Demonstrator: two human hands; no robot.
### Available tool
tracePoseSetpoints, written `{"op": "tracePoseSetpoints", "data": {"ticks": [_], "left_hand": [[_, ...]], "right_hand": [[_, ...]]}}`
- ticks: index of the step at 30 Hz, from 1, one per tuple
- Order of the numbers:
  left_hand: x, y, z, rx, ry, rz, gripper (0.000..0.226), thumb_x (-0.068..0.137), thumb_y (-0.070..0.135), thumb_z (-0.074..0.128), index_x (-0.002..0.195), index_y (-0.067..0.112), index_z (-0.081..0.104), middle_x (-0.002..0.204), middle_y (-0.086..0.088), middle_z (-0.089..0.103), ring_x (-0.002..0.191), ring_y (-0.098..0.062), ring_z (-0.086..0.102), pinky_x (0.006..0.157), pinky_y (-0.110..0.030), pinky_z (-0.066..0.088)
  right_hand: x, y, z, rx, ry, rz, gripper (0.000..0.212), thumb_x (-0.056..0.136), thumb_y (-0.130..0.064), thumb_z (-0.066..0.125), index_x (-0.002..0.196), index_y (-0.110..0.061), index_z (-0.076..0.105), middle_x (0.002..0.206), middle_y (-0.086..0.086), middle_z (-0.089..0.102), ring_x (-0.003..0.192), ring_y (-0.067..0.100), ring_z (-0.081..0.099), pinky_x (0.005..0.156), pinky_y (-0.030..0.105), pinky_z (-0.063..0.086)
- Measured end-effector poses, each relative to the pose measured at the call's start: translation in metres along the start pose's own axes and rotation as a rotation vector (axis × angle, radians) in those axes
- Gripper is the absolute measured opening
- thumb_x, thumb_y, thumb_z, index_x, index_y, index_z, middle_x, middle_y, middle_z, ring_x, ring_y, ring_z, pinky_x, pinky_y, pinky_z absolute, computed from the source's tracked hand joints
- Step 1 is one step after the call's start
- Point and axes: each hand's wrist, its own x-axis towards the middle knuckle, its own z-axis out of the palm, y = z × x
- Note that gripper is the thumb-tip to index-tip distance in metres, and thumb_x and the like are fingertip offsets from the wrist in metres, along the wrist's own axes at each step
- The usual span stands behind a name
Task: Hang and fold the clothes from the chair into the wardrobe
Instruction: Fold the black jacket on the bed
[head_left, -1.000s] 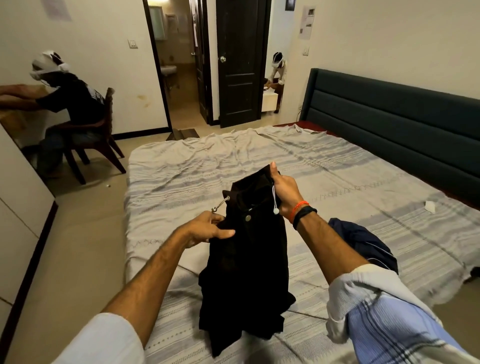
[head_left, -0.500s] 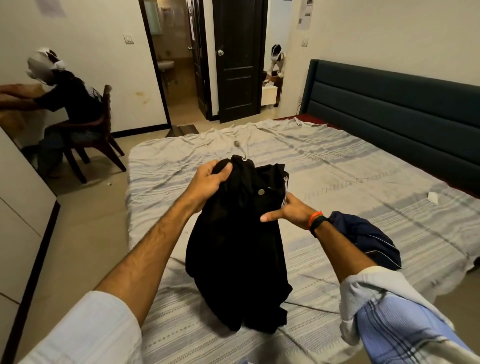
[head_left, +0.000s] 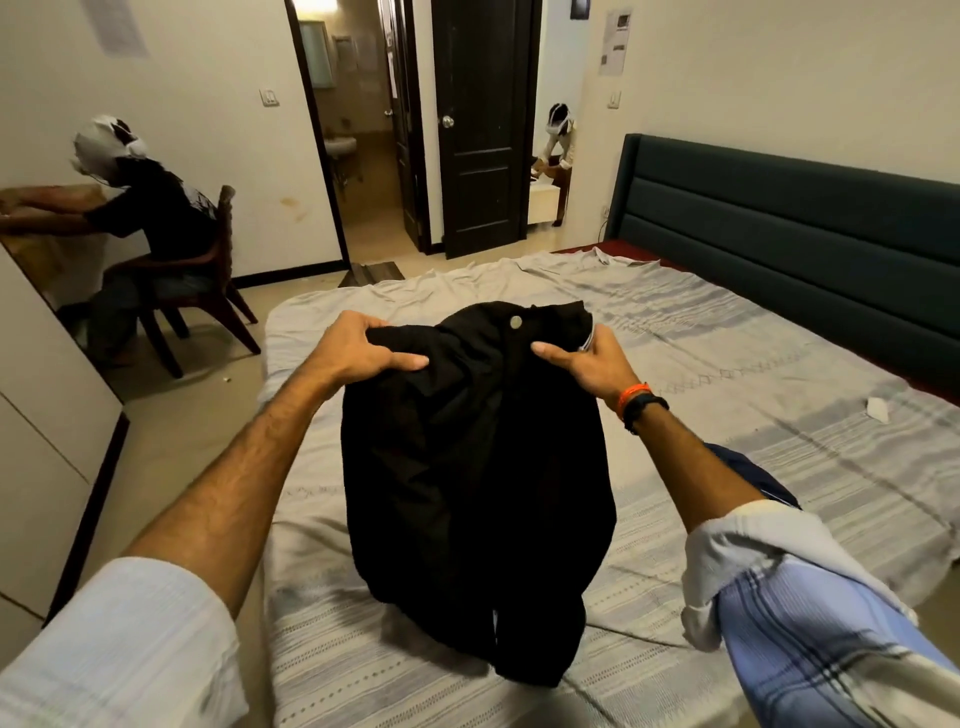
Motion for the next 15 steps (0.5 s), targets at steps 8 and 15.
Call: {"op": "tracePoseSetpoints", "data": {"ticks": [8,15], "left_hand": [[0.005,0.010,0.007,0.299,0.572,0.303,0.032,0.089,0.029,0.070,0.120,0.024,0.070,0.115,-0.009,0.065,0.109,-0.027,0.059,0.091,-0.036,0.047],[0.006,0.015,-0.002,0.361,0.680,0.214,0.023,0.093,0.020,0.066,0.113,0.009,0.069,0.107,-0.018,0.068,0.104,-0.035,0.061,0.086,-0.040,0.048]], "right_hand": [[0.028,-0.026,-0.018,-0.569,-0.316,0.076,0.082,0.060,-0.040,0.092,0.129,-0.013,0.058,0.125,0.003,0.063,0.116,0.021,0.056,0.105,0.040,0.045],[0.029,-0.026,-0.020,-0.604,-0.283,0.065,0.068,0.079,-0.036,0.080,0.136,-0.012,0.052,0.130,0.009,0.059,0.118,0.027,0.055,0.106,0.045,0.044]]}}
